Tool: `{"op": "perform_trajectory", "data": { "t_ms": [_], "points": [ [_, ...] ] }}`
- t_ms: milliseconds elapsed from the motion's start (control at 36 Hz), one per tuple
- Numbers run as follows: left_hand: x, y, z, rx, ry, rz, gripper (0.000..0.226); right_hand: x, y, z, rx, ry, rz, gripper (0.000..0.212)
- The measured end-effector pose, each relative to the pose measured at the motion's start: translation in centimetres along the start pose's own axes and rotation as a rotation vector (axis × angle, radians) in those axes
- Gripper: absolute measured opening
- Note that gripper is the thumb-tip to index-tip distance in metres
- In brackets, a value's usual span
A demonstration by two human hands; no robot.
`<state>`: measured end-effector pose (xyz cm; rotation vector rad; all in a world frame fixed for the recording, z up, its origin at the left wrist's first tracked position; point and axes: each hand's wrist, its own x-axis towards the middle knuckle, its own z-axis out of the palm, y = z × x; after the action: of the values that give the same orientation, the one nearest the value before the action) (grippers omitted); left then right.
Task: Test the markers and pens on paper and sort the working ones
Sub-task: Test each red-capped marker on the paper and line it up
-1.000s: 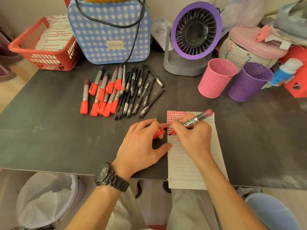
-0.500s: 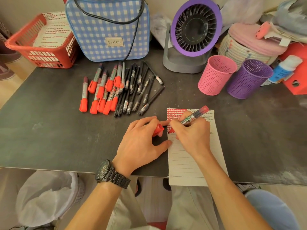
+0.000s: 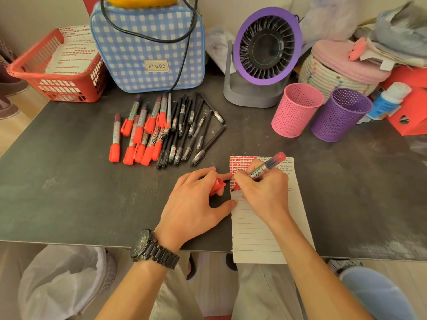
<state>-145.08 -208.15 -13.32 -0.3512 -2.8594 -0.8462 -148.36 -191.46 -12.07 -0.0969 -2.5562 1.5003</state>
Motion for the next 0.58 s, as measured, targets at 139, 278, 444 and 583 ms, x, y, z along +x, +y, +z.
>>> {"op": "perform_trajectory", "data": {
  "t_ms": [139,278,444,583],
  "points": [
    [-0.03,-0.09,0.02,0.008,-0.003,-0.001,0.034,0.04,0.15,0.11,-0.003,-0.005,0.017,0.028],
    [-0.06,-0.05,-0.03,0.006,-0.004,0.004,0.033,0.05,0.31,0.12,-0.004,-0.004,0.012,0.029],
    [0.01,-0.02,-0.03,0.004,-0.012,0.001,0.034,0.13,0.25,0.10,0.014,-0.013,0.003,0.029],
    [-0.02,-0.20,0.03,0.000,-0.005,0.019,0.036,0.08,0.17,-0.10,0.050,0.001,-0.019,0.028]
  ]
}}
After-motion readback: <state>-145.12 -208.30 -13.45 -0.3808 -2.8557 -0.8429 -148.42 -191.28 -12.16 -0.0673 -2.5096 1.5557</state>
